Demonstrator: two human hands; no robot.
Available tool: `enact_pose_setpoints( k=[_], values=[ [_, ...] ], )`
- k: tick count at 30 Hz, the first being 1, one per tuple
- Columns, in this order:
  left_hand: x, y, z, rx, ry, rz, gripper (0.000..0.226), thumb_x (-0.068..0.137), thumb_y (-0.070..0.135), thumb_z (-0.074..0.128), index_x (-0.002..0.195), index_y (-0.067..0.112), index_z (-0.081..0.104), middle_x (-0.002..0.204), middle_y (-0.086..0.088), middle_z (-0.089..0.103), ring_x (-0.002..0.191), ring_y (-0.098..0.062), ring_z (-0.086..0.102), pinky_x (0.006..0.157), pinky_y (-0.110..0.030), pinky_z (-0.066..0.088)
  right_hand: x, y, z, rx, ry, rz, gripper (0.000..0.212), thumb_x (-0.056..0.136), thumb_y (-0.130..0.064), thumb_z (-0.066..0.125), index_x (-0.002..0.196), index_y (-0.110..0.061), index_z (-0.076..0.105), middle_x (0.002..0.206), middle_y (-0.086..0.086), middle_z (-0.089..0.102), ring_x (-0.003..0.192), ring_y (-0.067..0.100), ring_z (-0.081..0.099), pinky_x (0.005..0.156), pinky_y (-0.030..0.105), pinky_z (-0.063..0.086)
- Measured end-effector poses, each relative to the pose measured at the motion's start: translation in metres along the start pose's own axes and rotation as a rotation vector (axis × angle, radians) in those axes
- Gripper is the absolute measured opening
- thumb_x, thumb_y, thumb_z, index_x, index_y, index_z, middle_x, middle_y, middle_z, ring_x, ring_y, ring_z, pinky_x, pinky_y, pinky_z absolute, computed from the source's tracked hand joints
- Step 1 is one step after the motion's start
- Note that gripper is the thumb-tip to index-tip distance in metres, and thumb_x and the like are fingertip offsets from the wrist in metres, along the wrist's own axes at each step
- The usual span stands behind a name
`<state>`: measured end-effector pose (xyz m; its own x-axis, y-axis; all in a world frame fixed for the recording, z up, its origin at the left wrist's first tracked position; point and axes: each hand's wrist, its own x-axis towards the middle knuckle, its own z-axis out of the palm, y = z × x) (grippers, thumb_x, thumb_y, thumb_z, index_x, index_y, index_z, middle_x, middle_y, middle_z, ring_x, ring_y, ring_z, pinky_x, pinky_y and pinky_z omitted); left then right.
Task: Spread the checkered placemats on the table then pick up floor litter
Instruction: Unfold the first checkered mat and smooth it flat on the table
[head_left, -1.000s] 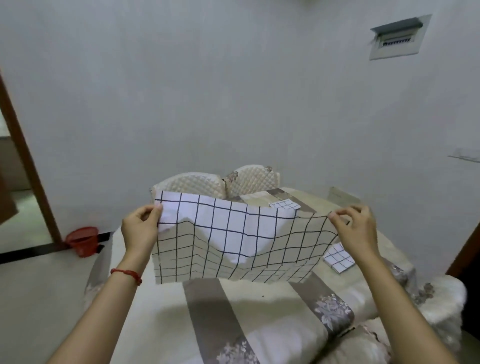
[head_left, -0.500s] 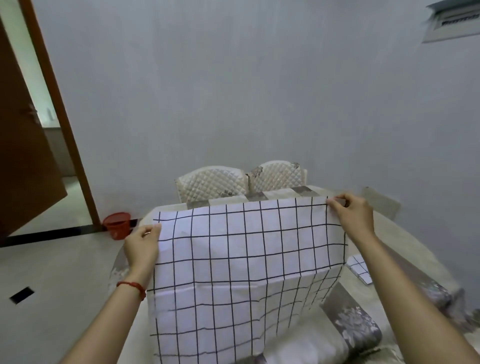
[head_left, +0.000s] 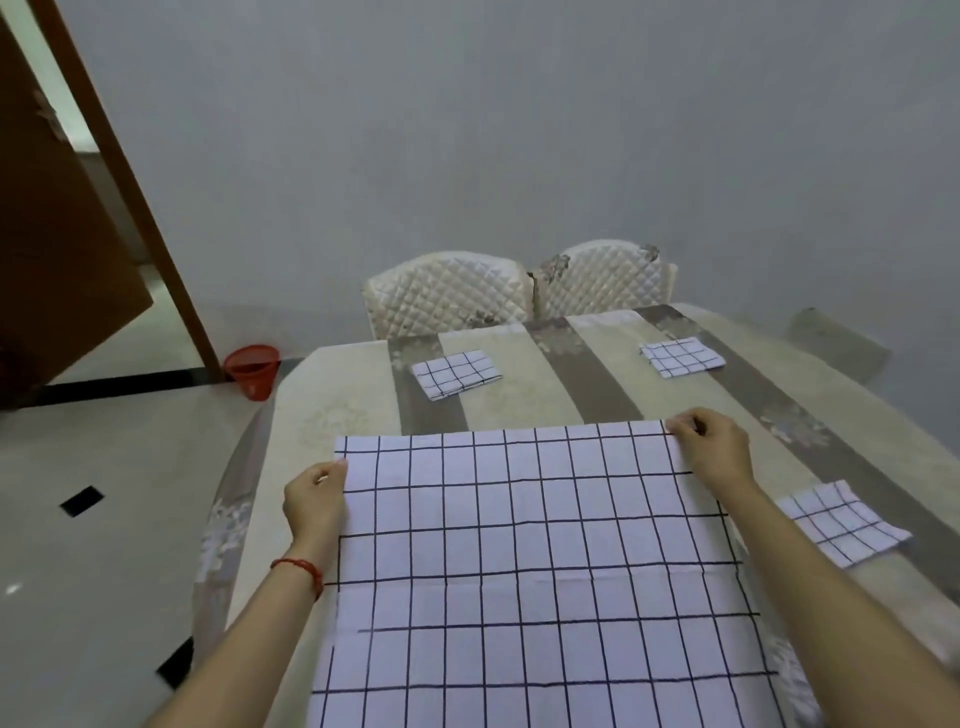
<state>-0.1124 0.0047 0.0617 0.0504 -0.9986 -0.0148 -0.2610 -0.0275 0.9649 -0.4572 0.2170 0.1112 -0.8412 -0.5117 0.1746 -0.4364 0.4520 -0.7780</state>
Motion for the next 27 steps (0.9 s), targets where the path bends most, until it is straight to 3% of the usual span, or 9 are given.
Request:
enact_pose_setpoints(
  k=[7,11,13,16,19,21,25,27],
  values=[
    [0.019,-0.052,0.034,0.075,-0.019,-0.138,0.019,0.086,0.013,0.058,0.084,-0.003,0.068,0.094,-0.02,0.069,0.088,-0.029,0.06,0.077,-0.03,0.041,0.035,0.054,0.062,-0.07,-0.11,0.056,0.017,0.085,-0.015,0.058,0.069,-0.009,0.058,0.062,0.006,0.054,0.072,0.027,0.051,0.058,0.033,0.036],
    [0.02,-0.077,0.047,0.129,-0.022,-0.209,0.02,0.086,0.017,0.059,0.08,0.0,0.068,0.091,-0.017,0.068,0.087,-0.029,0.059,0.08,-0.033,0.044,0.052,0.079,0.092,-0.092,-0.161,0.056,0.019,0.085,-0.009,0.057,0.081,0.009,0.063,0.082,0.027,0.065,0.081,0.038,0.059,0.068,0.038,0.042],
    [0.019,-0.085,0.052,0.137,-0.016,-0.224,0.019,0.085,0.017,0.06,0.075,0.003,0.067,0.086,-0.014,0.066,0.083,-0.026,0.057,0.077,-0.03,0.042,0.057,0.089,0.104,-0.091,-0.175,0.053,0.02,0.085,-0.006,0.057,0.081,0.013,0.062,0.079,0.029,0.064,0.076,0.039,0.056,0.062,0.035,0.035],
    [0.018,-0.091,0.057,0.159,-0.002,-0.234,0.02,0.085,0.016,0.059,0.072,0.004,0.065,0.08,-0.011,0.064,0.08,-0.025,0.055,0.074,-0.028,0.039,0.062,0.101,0.12,-0.082,-0.197,0.06,0.016,0.086,-0.008,0.057,0.077,0.004,0.063,0.069,0.013,0.056,0.072,0.026,0.051,0.058,0.03,0.029],
    [0.015,-0.095,0.058,0.158,0.029,-0.254,0.019,0.085,0.016,0.059,0.072,0.004,0.065,0.08,-0.011,0.063,0.081,-0.023,0.055,0.075,-0.028,0.039,0.066,0.115,0.132,-0.008,-0.245,0.095,0.014,0.085,-0.014,0.061,0.089,-0.001,0.065,0.08,0.012,0.058,0.08,0.025,0.054,0.068,0.032,0.039],
    [0.014,-0.098,0.056,0.17,0.048,-0.268,0.017,0.085,0.018,0.059,0.076,0.005,0.067,0.086,-0.011,0.065,0.084,-0.023,0.056,0.078,-0.029,0.042,0.063,0.122,0.134,0.033,-0.253,0.138,0.018,0.084,-0.016,0.064,0.095,-0.001,0.063,0.084,0.012,0.057,0.081,0.023,0.051,0.075,0.034,0.04],
    [0.007,-0.102,0.048,0.204,0.011,-0.292,0.019,0.081,0.019,0.066,0.091,0.003,0.07,0.101,-0.011,0.069,0.097,-0.025,0.059,0.091,-0.032,0.045,0.048,0.14,0.129,0.044,-0.239,0.217,0.013,0.082,-0.018,0.067,0.085,-0.007,0.06,0.078,0.01,0.054,0.079,0.021,0.05,0.074,0.032,0.037],
    [0.002,-0.103,0.043,0.238,-0.009,-0.29,0.025,0.079,0.018,0.069,0.097,0.002,0.069,0.106,-0.013,0.068,0.103,-0.027,0.059,0.093,-0.032,0.044,0.038,0.148,0.125,0.024,-0.214,0.258,0.015,0.081,-0.023,0.068,0.083,-0.009,0.062,0.077,0.01,0.059,0.079,0.023,0.055,0.074,0.035,0.042]
  ],
)
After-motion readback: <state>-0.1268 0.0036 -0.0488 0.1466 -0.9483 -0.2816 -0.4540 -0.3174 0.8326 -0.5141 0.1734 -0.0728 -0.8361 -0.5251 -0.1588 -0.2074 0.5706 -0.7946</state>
